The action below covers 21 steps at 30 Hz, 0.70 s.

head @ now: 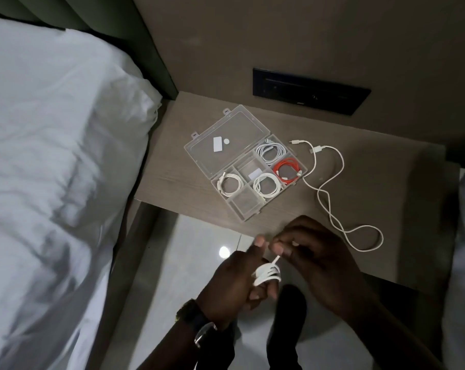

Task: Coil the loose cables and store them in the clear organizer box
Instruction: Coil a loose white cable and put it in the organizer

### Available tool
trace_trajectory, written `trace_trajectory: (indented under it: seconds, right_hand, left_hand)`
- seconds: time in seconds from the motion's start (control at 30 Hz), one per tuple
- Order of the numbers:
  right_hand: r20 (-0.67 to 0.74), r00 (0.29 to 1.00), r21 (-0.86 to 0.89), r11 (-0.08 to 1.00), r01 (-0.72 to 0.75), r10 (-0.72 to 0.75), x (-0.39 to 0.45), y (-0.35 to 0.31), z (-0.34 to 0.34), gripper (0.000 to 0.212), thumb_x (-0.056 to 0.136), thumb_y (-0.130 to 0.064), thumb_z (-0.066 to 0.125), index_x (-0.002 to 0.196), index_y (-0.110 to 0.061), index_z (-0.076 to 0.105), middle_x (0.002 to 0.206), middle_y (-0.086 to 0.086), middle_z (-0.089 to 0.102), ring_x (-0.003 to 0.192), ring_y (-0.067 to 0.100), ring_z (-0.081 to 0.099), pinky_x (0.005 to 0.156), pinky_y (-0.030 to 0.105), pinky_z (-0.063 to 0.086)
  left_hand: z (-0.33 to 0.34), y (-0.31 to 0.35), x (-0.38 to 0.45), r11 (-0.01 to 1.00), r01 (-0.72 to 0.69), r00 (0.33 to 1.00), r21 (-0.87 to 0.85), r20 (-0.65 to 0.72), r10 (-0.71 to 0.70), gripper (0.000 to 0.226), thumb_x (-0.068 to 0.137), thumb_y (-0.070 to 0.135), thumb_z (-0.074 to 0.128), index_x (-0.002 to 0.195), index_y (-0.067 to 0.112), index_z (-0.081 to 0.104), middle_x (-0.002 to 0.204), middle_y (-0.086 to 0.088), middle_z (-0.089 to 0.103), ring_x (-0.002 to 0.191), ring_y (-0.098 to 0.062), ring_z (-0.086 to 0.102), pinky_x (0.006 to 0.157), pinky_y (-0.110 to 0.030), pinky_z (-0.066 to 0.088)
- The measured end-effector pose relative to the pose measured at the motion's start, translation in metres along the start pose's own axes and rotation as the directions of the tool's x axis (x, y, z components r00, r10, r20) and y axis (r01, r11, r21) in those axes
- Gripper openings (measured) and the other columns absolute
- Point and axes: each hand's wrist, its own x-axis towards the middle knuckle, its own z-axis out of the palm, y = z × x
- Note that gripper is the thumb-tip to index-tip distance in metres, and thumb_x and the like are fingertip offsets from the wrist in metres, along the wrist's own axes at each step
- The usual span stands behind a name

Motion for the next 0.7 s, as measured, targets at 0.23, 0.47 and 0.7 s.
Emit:
trace_trajectory:
  seconds: [0.23,0.47,0.7]
  right_hand:
    - [-0.072,0.952,0.423,0.873,-0.241,0.297,-0.006,0.005,0.063,0.022,0.100,-0.012,0.054,0.085,-0.017,0.069,0.076,0.002,0.073,0.066,0.005,0.066,0.059,0.016,0.051]
    - [0.040,0.942,0.573,0.765,-0.294,0.333,0.015,0.019,0.088,0.023,0.101,-0.018,0.052,0.100,-0.018,0.074,0.085,-0.001,0.074,0.080,0.015,0.068,0.075,0.032,0.055]
    - [0.007,0.925,0.421,0.838,-0.346,0.379,0.068,0.049,0.089,0.035,0.088,-0.009,0.067,0.087,-0.042,0.078,0.079,-0.005,0.079,0.066,0.010,0.066,0.067,0.030,0.057]
  left_hand:
    - [-0.005,0.006,0.009,0.932,-0.051,0.970,-0.359,-0.241,-0.040,0.060,0.086,0.055,0.057,0.045,0.014,0.045,0.036,0.001,0.031,0.032,-0.016,0.028,0.052,-0.030,0.037]
    - [-0.027,-0.001,0.044,0.948,0.043,0.884,-0.315,-0.430,-0.183,0.062,0.090,0.056,0.051,0.043,0.017,0.046,0.041,-0.003,0.043,0.032,-0.013,0.035,0.036,-0.016,0.028]
    - [-0.047,-0.020,0.095,0.996,-0.012,0.781,-0.083,-0.624,-0.043,0.051,0.087,0.061,0.052,0.079,0.011,0.055,0.067,-0.012,0.064,0.061,-0.028,0.059,0.064,-0.040,0.049]
